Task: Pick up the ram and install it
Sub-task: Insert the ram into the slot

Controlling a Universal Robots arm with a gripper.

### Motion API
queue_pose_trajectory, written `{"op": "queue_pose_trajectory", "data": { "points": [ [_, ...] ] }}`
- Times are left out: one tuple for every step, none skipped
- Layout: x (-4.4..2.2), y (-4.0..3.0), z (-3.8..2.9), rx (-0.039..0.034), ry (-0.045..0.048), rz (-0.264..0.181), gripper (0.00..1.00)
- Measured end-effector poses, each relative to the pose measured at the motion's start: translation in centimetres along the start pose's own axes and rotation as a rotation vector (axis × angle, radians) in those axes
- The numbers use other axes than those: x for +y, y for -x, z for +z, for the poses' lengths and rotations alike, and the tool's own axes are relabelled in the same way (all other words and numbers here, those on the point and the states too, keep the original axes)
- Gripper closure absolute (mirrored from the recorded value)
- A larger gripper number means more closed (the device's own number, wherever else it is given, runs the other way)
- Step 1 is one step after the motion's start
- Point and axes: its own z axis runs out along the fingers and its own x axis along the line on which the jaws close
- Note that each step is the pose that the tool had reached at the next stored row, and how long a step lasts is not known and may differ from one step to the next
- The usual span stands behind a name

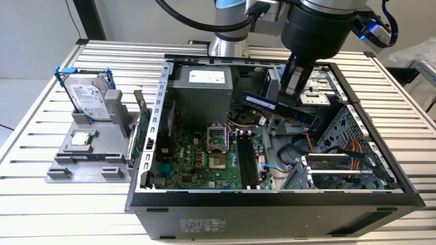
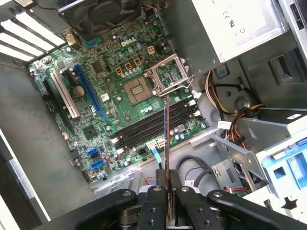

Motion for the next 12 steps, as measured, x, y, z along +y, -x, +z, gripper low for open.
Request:
{"op": "queue_pose_trajectory", "data": {
  "points": [
    [0.0,0.0,0.0,0.0,-0.0001,0.003,1.0],
    [0.0,0.0,0.0,0.0,-0.0002,0.007,1.0],
    [0.0,0.0,0.0,0.0,-0.0002,0.01,1.0],
    [0.0,0.0,0.0,0.0,-0.0004,0.013,1.0],
    [0.0,0.0,0.0,0.0,-0.0005,0.017,1.0],
    [0.0,0.0,0.0,0.0,-0.0005,0.021,1.0],
    [0.0,0.0,0.0,0.0,-0.0006,0.025,1.0],
    [0.0,0.0,0.0,0.0,-0.0007,0.029,1.0],
    [0.0,0.0,0.0,0.0001,-0.0009,0.033,1.0],
    [0.0,0.0,0.0,0.0001,-0.001,0.038,1.0],
    [0.0,0.0,0.0,0.0001,-0.0011,0.044,1.0],
    [0.0,0.0,0.0,0.0001,-0.0013,0.05,1.0]
  ]
}}
